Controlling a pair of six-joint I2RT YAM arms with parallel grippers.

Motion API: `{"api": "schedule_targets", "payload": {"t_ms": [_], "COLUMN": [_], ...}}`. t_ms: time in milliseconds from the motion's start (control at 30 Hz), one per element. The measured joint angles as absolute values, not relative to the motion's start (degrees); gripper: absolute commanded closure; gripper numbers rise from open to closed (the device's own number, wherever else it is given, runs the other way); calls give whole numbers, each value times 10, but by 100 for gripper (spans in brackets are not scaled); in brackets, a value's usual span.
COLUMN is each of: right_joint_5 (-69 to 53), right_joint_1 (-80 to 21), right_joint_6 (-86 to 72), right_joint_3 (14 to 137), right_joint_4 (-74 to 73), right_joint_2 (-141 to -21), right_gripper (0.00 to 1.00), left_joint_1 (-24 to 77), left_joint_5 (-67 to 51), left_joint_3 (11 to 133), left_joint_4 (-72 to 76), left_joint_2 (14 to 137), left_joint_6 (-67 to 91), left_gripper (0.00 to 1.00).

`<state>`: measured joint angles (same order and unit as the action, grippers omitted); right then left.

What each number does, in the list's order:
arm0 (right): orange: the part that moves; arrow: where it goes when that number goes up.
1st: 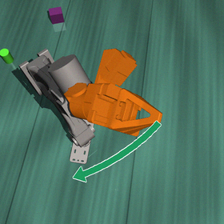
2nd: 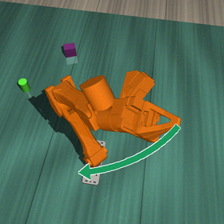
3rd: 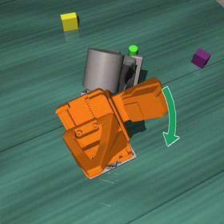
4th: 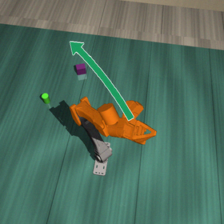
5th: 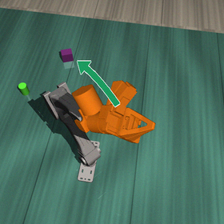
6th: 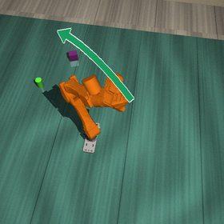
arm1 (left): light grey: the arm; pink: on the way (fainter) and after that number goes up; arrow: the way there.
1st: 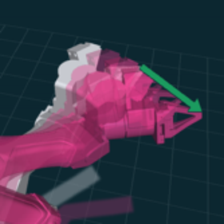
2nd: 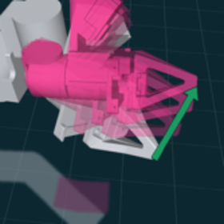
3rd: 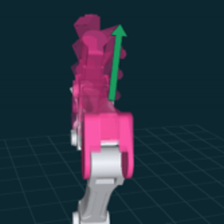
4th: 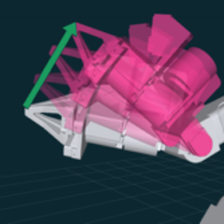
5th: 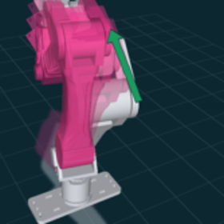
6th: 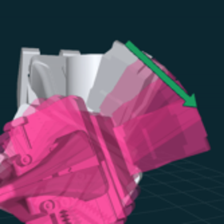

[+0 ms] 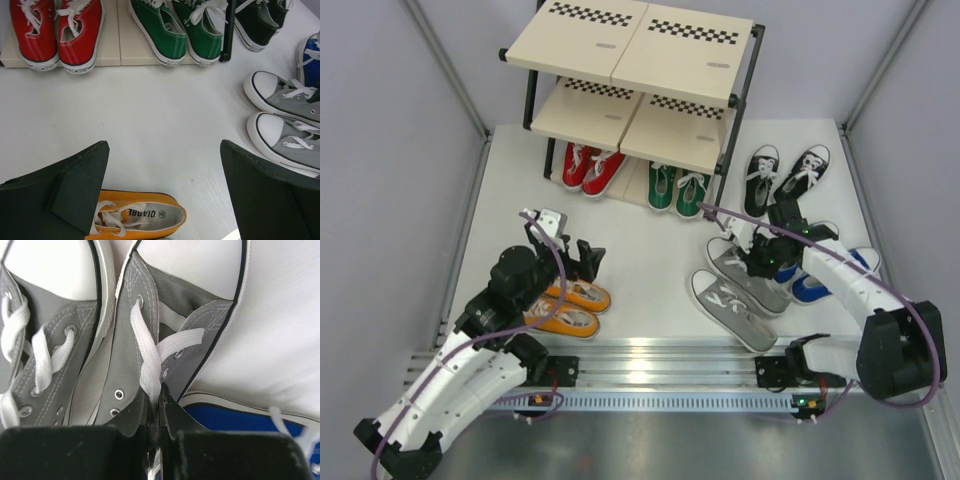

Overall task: Place and organize the shoes onto the shoe shelf
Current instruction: Pick up the shoe at the center of the board.

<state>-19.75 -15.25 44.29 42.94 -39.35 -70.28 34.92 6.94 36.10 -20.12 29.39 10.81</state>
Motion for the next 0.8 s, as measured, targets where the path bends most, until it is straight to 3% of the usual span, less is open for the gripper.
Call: {"api": "schedule_targets", "payload": {"t_ms": [167,467,800], "right_joint_5": [-228,-396,-460], "right_joint_1": [-152,-173,-241], "right_joint_6": [436,487,501], "right_joint_3": [502,605,604], "right_joint_4": [-433,-515,-550], "right_joint_2": [-674,-650,-661], "right_gripper": [100,100,100], "left_joint_1": [349,354,461], "left_joint_5": [5,-139,-101], "left_joint_3": [356,278,301], "left_joint_4": [-177,45,139], "left_joint_2": [303,426,550], "left_joint_6": [146,361,498], "left_gripper": [2,2,2]}}
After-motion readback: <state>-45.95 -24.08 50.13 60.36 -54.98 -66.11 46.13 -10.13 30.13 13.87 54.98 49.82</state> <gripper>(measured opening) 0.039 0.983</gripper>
